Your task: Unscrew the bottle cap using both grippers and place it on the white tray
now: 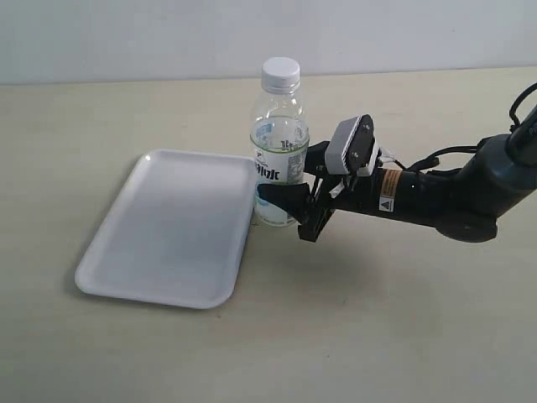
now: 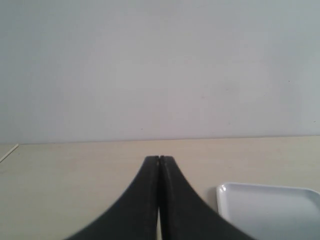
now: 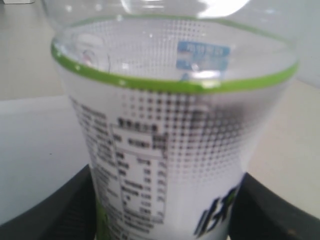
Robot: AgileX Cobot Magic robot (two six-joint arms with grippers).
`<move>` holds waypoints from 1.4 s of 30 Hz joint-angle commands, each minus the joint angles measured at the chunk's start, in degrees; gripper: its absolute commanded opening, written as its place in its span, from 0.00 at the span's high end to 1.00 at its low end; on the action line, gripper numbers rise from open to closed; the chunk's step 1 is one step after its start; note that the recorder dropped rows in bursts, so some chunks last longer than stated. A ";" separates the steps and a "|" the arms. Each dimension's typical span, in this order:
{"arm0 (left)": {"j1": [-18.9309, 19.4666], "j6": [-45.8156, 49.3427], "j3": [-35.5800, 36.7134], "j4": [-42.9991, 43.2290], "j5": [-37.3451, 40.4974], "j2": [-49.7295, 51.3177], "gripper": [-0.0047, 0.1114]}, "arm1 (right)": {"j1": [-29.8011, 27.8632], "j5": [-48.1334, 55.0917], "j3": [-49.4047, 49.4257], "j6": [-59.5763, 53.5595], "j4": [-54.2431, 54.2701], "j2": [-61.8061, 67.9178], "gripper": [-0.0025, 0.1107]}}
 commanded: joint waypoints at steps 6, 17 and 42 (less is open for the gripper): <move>0.19 0.24 0.19 0.34 -0.10 -0.36 0.96 | 0.12 -0.86 -0.17 -2.51 1.04 -0.11 0.97; 0.19 -12.86 0.19 -0.15 -6.65 -0.36 0.96 | 0.12 -0.86 -0.17 -2.51 1.04 -0.21 0.97; -0.30 -35.20 -33.81 19.57 -15.30 45.88 0.96 | 0.12 1.75 -0.17 -2.58 2.17 -0.21 0.97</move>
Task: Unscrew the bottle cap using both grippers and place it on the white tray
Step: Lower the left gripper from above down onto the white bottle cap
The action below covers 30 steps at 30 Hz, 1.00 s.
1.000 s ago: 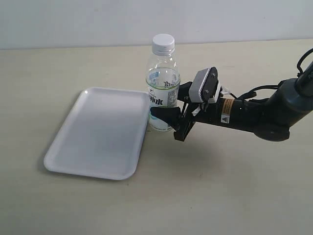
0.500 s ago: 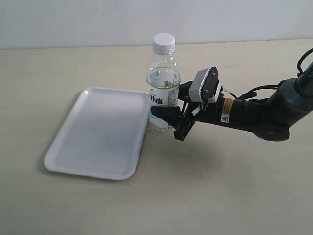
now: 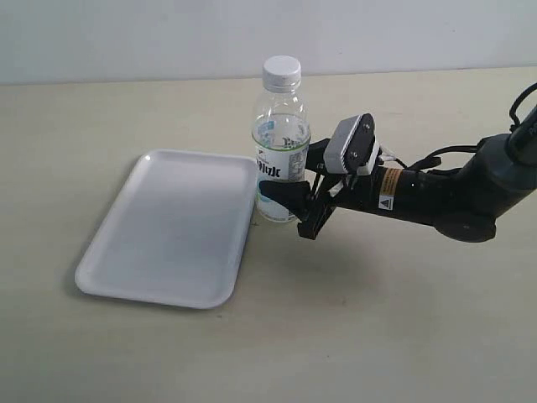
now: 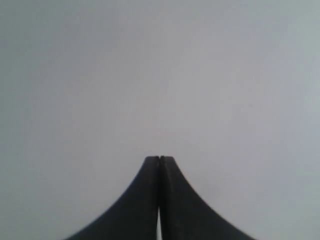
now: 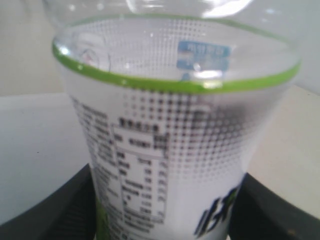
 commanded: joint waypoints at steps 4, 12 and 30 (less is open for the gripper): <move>-4.65 -10.94 -20.12 28.04 20.48 26.87 0.96 | 0.12 1.18 -0.17 -0.63 0.52 -0.21 0.97; -12.85 -5.38 -32.00 40.85 29.83 42.39 0.96 | 0.12 1.18 -0.17 -0.63 0.80 -0.21 0.97; -17.68 68.80 -58.02 -5.18 79.09 62.88 0.96 | 0.12 3.62 -1.28 -0.53 0.25 0.02 0.97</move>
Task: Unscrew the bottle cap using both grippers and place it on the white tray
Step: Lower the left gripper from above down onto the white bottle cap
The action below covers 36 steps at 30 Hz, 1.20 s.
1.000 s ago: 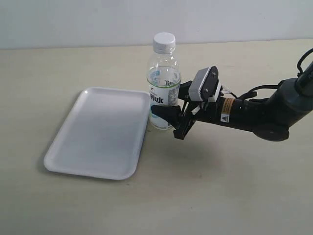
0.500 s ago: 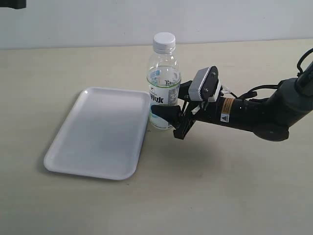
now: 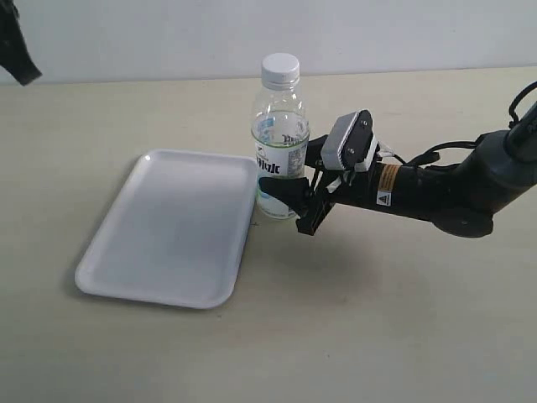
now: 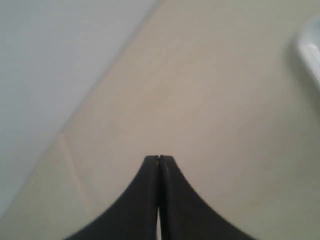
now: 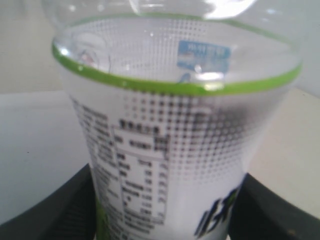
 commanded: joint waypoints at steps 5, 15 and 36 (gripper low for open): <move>-1.32 28.86 -4.30 -38.66 4.79 3.90 0.96 | 0.12 2.21 -0.11 -0.64 0.13 0.02 0.97; -3.21 27.70 -4.30 -59.38 -11.98 4.00 0.96 | 0.12 2.22 -0.11 -0.64 -0.26 0.02 0.97; -3.89 34.39 -12.49 -65.84 4.05 6.30 0.96 | 0.12 2.22 -0.11 -0.64 -0.26 0.02 0.97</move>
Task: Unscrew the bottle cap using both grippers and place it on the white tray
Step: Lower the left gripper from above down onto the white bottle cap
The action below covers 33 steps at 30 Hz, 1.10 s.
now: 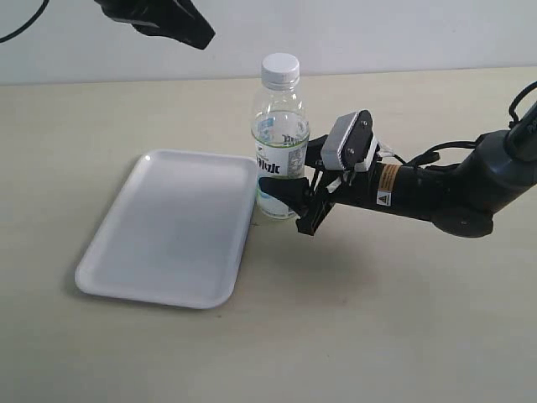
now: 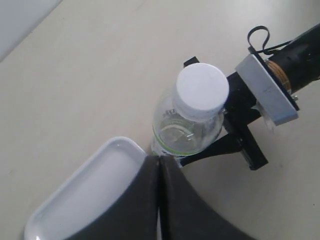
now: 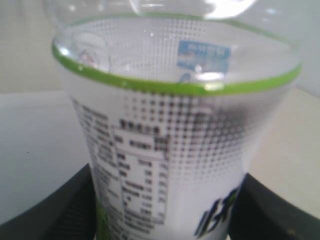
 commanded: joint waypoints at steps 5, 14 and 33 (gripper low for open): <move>-1.33 7.70 -0.52 -2.06 0.49 -0.05 0.96 | 0.12 2.22 -0.11 -0.50 -0.26 0.02 0.97; -10.08 21.83 -4.07 1.27 -5.11 4.25 0.96 | 0.12 2.22 -0.11 -0.50 -0.74 0.02 0.97; -10.55 -12.81 -18.44 11.80 1.34 10.80 0.39 | 0.12 2.46 -0.22 -0.52 -0.71 0.02 0.97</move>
